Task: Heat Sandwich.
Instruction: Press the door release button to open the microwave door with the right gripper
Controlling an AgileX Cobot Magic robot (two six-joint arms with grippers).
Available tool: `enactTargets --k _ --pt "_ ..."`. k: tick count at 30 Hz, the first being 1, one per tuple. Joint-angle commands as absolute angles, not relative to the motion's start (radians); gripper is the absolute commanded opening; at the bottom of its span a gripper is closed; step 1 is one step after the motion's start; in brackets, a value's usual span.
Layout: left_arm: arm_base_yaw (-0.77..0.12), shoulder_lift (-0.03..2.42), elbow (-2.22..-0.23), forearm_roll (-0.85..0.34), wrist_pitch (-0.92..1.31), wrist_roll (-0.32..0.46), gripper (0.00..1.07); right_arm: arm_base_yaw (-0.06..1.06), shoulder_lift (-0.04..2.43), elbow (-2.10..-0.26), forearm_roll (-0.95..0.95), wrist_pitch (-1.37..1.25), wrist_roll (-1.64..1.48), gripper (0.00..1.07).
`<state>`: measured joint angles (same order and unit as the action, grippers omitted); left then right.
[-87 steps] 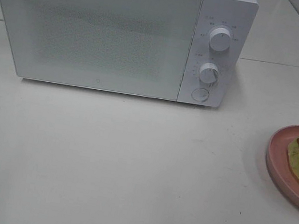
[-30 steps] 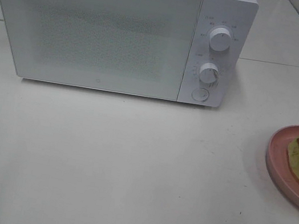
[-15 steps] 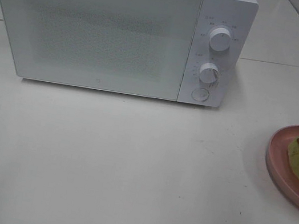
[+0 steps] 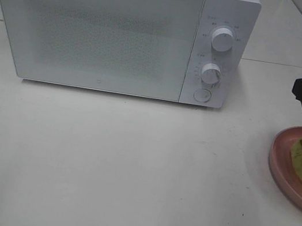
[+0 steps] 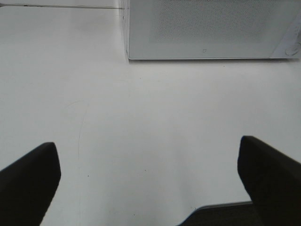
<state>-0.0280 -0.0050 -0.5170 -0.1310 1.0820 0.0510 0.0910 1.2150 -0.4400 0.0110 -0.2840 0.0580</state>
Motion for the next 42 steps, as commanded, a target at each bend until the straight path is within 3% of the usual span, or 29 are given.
enactTargets --k 1,8,12,21,26,42 --pt "-0.024 -0.029 -0.514 -0.128 1.068 0.052 0.97 0.132 1.23 -0.41 0.131 -0.37 -0.068 0.76" --pt "-0.024 -0.029 -0.514 -0.128 1.068 0.052 0.97 0.266 1.284 -0.369 0.34 -0.477 -0.278 0.76" --pt "-0.024 -0.029 -0.514 -0.128 1.068 0.052 0.97 0.413 1.341 -0.361 0.571 -0.615 -0.426 0.76" --pt "-0.024 -0.029 -0.514 -0.128 1.068 0.052 0.97 0.612 1.413 -0.362 0.898 -0.835 -0.591 0.76" --pt "-0.024 -0.029 -0.514 -0.128 1.068 0.052 0.97 0.726 1.46 -0.363 0.966 -0.95 -0.599 0.76" --pt "-0.024 -0.029 -0.514 -0.129 1.068 0.052 0.97 0.918 1.565 -0.364 1.033 -0.997 -0.518 0.76"
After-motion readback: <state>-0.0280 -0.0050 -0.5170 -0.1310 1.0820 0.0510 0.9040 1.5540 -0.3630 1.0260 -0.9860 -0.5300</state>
